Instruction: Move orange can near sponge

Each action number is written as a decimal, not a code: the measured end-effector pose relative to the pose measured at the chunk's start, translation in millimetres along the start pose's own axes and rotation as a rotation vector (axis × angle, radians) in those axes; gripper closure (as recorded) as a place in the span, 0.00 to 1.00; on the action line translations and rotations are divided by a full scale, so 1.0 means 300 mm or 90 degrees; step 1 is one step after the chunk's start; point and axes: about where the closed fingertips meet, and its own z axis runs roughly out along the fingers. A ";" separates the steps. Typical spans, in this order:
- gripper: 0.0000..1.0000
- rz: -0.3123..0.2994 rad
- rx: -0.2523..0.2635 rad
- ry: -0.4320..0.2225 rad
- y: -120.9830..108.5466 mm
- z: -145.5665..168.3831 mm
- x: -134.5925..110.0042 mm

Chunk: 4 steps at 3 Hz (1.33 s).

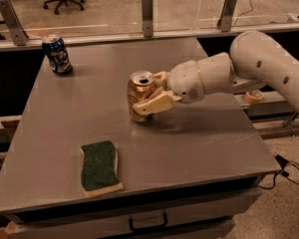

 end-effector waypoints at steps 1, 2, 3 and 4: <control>1.00 -0.019 -0.048 -0.022 0.089 0.083 -0.065; 0.82 -0.024 -0.096 -0.015 0.167 0.131 -0.072; 0.59 -0.027 -0.115 0.000 0.197 0.138 -0.046; 0.35 -0.024 -0.124 0.006 0.212 0.139 -0.020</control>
Offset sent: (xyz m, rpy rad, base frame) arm -0.0752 0.0591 -0.0045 -0.0056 0.0533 0.2377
